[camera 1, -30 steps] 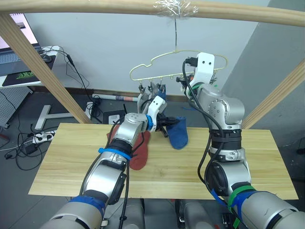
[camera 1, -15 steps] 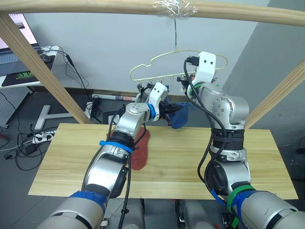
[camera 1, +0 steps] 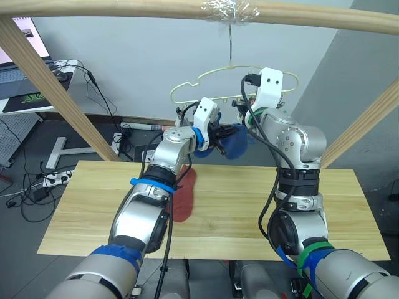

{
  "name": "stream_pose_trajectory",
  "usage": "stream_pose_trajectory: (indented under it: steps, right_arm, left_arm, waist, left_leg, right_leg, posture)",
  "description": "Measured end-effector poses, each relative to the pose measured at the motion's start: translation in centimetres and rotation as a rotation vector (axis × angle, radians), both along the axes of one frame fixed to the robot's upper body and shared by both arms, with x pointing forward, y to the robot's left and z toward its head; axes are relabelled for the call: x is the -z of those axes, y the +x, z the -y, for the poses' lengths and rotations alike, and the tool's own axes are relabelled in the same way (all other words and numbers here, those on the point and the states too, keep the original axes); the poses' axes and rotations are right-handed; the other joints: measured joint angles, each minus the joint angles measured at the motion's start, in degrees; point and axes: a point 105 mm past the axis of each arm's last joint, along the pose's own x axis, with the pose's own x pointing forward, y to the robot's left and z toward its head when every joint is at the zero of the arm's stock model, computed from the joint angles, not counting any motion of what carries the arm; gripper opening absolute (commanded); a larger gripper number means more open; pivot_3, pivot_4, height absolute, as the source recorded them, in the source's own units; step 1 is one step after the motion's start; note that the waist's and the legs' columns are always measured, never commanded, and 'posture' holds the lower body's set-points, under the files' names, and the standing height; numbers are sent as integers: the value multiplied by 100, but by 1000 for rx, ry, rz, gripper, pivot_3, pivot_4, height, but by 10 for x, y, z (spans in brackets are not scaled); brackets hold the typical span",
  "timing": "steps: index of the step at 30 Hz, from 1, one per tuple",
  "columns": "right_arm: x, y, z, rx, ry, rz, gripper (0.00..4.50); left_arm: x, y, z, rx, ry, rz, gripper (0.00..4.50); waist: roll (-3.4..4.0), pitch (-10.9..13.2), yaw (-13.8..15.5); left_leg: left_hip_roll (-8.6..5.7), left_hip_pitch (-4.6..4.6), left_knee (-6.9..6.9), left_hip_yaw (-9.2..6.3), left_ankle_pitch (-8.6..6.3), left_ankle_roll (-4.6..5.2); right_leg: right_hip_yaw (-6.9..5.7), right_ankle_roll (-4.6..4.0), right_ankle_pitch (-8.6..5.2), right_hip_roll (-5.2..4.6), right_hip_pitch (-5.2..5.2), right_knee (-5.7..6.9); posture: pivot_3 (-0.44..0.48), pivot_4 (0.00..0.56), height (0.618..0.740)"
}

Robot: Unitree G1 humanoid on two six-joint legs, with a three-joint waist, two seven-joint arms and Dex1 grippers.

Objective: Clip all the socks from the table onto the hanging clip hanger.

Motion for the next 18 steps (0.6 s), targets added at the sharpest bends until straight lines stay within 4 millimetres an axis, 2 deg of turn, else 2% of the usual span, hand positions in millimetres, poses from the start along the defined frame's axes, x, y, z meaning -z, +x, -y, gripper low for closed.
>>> stream_pose_trajectory:
  steps: [18]
  right_arm:
    - [0,0,-1,-2,4,-1,195]
  left_arm:
    - [-11,3,6,1,-29,2,15]
  waist:
    - [0,0,-5]
  left_leg:
    - [0,0,0,0,0,0]
  right_leg:
    - [0,0,0,0,0,1]
  posture:
    - [48,187,740]
